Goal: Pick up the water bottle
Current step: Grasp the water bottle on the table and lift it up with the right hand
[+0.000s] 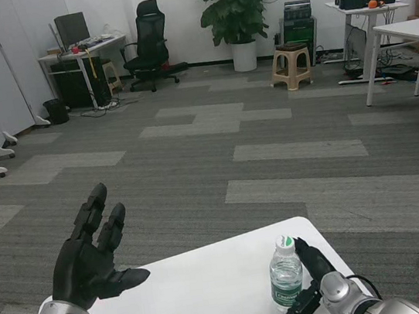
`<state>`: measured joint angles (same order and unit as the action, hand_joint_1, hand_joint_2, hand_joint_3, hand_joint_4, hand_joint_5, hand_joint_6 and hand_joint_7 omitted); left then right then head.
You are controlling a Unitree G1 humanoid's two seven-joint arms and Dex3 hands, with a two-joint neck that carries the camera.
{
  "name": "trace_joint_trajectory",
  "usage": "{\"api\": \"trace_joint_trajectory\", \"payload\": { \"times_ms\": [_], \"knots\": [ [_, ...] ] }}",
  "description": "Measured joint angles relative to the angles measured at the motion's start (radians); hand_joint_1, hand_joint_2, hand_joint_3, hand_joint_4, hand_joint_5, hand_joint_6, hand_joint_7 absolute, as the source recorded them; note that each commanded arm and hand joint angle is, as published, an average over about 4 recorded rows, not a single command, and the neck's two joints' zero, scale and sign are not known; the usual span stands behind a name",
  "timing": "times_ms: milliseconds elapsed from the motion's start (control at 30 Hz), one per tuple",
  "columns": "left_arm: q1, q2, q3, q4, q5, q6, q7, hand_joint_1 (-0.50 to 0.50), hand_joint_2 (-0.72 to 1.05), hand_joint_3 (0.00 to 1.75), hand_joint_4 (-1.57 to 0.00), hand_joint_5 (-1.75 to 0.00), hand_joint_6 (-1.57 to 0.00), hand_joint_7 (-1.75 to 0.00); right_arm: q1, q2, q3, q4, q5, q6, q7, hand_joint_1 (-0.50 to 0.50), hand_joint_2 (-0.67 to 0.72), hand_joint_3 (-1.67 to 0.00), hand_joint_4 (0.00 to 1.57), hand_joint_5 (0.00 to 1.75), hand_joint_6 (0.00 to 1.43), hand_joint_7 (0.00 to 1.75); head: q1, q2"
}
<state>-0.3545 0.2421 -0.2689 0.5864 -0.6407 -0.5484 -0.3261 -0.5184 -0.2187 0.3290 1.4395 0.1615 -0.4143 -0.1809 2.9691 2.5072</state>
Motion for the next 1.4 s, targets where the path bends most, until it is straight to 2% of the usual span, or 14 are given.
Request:
{"api": "trace_joint_trajectory", "payload": {
  "times_ms": [33,67,133,200,233,267,333,367,500,633,867,1000,1333,1400],
  "knots": [
    [0.000,0.000,0.000,0.000,0.000,0.000,0.000,-0.50,0.34,0.09,0.00,0.00,0.00,0.00,0.000,0.003,0.000,0.000,0.000,0.000,-0.012,-0.42,-0.45,-0.73,0.11,1.58,0.06,1.50,0.001,0.000],
    [0.000,0.000,0.000,0.000,0.000,0.000,0.000,-0.50,0.34,0.09,0.00,0.00,0.00,0.00,0.000,0.006,0.000,0.000,-0.001,0.000,-0.024,-0.42,-0.46,-0.79,0.17,1.65,0.11,1.57,0.002,0.001],
    [0.000,0.000,0.000,0.000,0.000,0.000,0.000,-0.50,0.34,0.09,0.00,0.00,0.00,0.00,0.000,0.012,0.001,0.001,-0.003,0.000,-0.042,-0.44,-0.48,-0.89,0.31,1.75,0.34,1.68,0.004,0.001],
    [0.000,0.000,0.000,0.000,0.000,0.000,0.000,-0.50,0.34,0.09,0.00,0.00,0.00,0.00,0.000,0.014,0.003,0.003,-0.005,0.000,-0.051,-0.46,-0.51,-1.05,0.44,1.75,0.73,1.64,0.005,0.001],
    [0.000,0.000,0.000,0.000,0.000,0.000,0.000,-0.50,0.34,0.09,0.00,0.00,0.00,0.00,0.000,0.015,0.003,0.005,-0.005,0.000,-0.053,-0.46,-0.53,-1.19,0.50,1.75,0.91,1.59,0.006,0.001],
    [0.000,0.000,0.000,0.000,0.000,0.000,0.000,-0.50,0.34,0.09,0.00,0.00,0.00,0.00,0.000,0.015,0.003,0.007,-0.005,0.000,-0.055,-0.46,-0.54,-1.35,0.63,1.75,1.08,1.50,0.007,0.001],
    [0.000,0.000,0.000,0.000,0.000,0.000,0.000,-0.50,0.34,0.09,0.00,0.00,0.00,0.00,-0.001,0.015,0.004,0.012,-0.005,0.000,-0.064,-0.46,-0.54,-1.55,0.86,1.70,1.26,1.33,0.008,0.001],
    [0.000,0.000,0.000,0.000,0.000,0.000,0.000,-0.50,0.34,0.09,0.00,0.00,0.00,0.00,-0.002,0.016,0.004,0.015,-0.005,0.000,-0.070,-0.46,-0.54,-1.57,0.96,1.70,1.31,1.26,0.008,0.001],
    [0.000,0.000,0.000,0.000,0.000,0.000,0.000,-0.50,0.34,0.09,0.00,0.00,0.00,0.00,-0.004,0.016,0.003,0.025,-0.005,0.000,-0.080,-0.46,-0.54,-1.51,1.08,1.75,1.31,1.10,0.007,0.001],
    [0.000,0.000,0.000,0.000,0.000,0.000,0.000,-0.50,0.34,0.09,0.00,0.00,0.00,0.00,-0.007,0.017,-0.009,0.037,-0.005,0.000,-0.080,-0.46,-0.54,-1.43,1.30,1.65,1.31,0.98,0.007,0.000],
    [0.000,0.000,0.000,0.000,0.000,0.000,0.000,-0.50,0.34,0.09,0.00,0.00,0.00,0.00,-0.007,0.017,-0.026,0.041,-0.005,0.000,-0.081,-0.46,-0.54,-1.43,1.48,1.55,1.31,0.99,0.007,0.000],
    [0.000,0.000,0.000,0.000,0.000,0.000,0.000,-0.50,0.34,0.09,0.00,0.00,0.00,0.00,-0.004,0.016,-0.031,0.035,-0.006,0.001,-0.081,-0.46,-0.54,-1.43,1.51,1.48,1.31,1.06,0.009,0.000],
    [0.000,0.000,0.001,0.000,0.000,0.000,0.000,-0.50,0.34,0.09,0.00,0.00,0.00,0.00,0.029,0.012,-0.043,-0.035,-0.009,0.004,-0.079,-0.46,-0.56,-1.35,1.51,1.55,1.31,1.12,0.014,-0.001],
    [0.000,0.000,0.001,0.000,0.000,-0.001,0.000,-0.50,0.34,0.09,0.00,0.00,0.00,0.00,0.038,0.010,-0.047,-0.046,-0.009,0.004,-0.076,-0.46,-0.54,-1.35,1.51,1.55,1.31,1.19,0.013,-0.001]
  ]
}}
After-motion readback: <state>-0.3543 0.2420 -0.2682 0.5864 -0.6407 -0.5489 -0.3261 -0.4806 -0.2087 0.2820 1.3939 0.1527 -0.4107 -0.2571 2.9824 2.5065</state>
